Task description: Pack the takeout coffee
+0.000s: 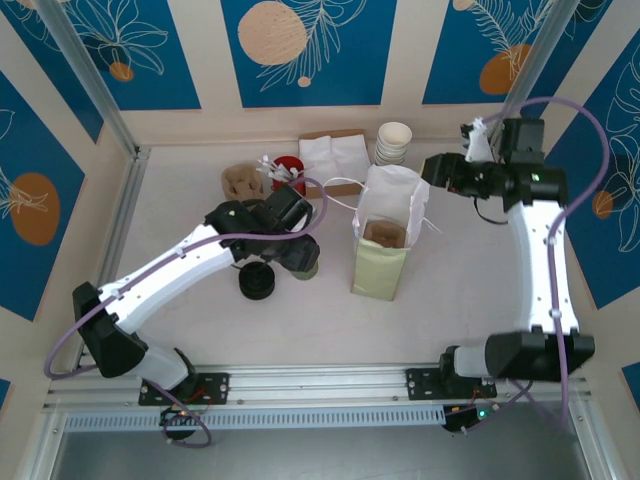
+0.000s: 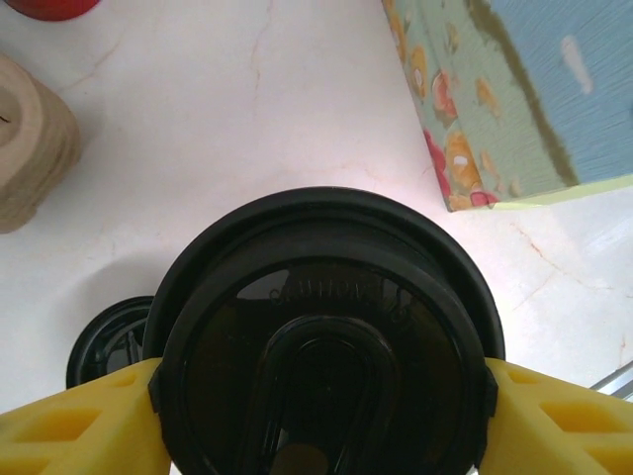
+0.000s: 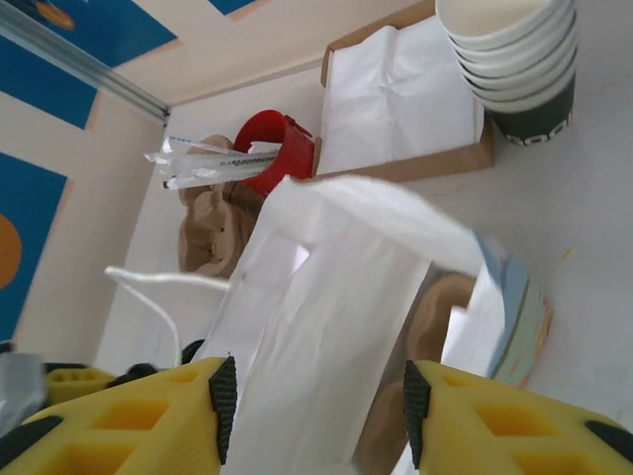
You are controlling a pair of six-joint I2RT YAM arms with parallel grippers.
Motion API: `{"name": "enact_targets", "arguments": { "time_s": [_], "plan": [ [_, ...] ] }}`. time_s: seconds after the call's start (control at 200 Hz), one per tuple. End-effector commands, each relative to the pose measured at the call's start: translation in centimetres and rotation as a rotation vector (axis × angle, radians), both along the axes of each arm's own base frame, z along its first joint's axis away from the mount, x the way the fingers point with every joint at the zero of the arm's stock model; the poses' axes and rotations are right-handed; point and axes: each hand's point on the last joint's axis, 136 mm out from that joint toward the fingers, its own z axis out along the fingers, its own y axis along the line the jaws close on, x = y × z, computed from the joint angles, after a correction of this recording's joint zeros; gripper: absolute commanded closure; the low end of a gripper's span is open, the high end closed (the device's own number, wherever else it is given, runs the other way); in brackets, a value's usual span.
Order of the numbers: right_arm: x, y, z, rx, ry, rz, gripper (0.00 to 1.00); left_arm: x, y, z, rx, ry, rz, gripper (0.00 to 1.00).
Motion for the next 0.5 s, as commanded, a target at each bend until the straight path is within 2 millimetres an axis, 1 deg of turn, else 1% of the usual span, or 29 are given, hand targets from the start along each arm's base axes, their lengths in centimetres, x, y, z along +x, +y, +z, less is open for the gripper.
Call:
{"name": "enact_targets", "arguments": {
  "time_s": [0.0,0.005,0.095,0.22,0.355,0.495],
  "plan": [
    [2.2,0.7,-0.5,-0.149,-0.053,0.106,0.49,-0.6,1.5,2.2,0.015,-0.013,-0.006,0.31],
    [2.2,0.7,-0.3,-0.153,-0.058,0.108,0.49,-0.6,1.5,2.2,0.015,-0.013,-0.006,0.31],
    [3.9,1.2,-1.2,-0.217,-0.062,0.177,0.49,-0.7,1.9,3.4,0.015,-0.023,0.004,0.31],
    [5.4,1.5,-2.2,-0.251,-0.067,0.241,0.48,-0.9,2.2,5.0,0.0,-0.039,0.01,0.31],
    [5.8,2.7,-2.9,-0.244,-0.106,0.34,0.46,-0.8,2.7,6.3,0.003,-0.058,0.022,0.3],
    [6.1,3.3,-4.0,-0.25,-0.102,0.4,0.46,-0.9,2.0,7.2,-0.039,-0.066,0.001,0.3]
  ]
}}
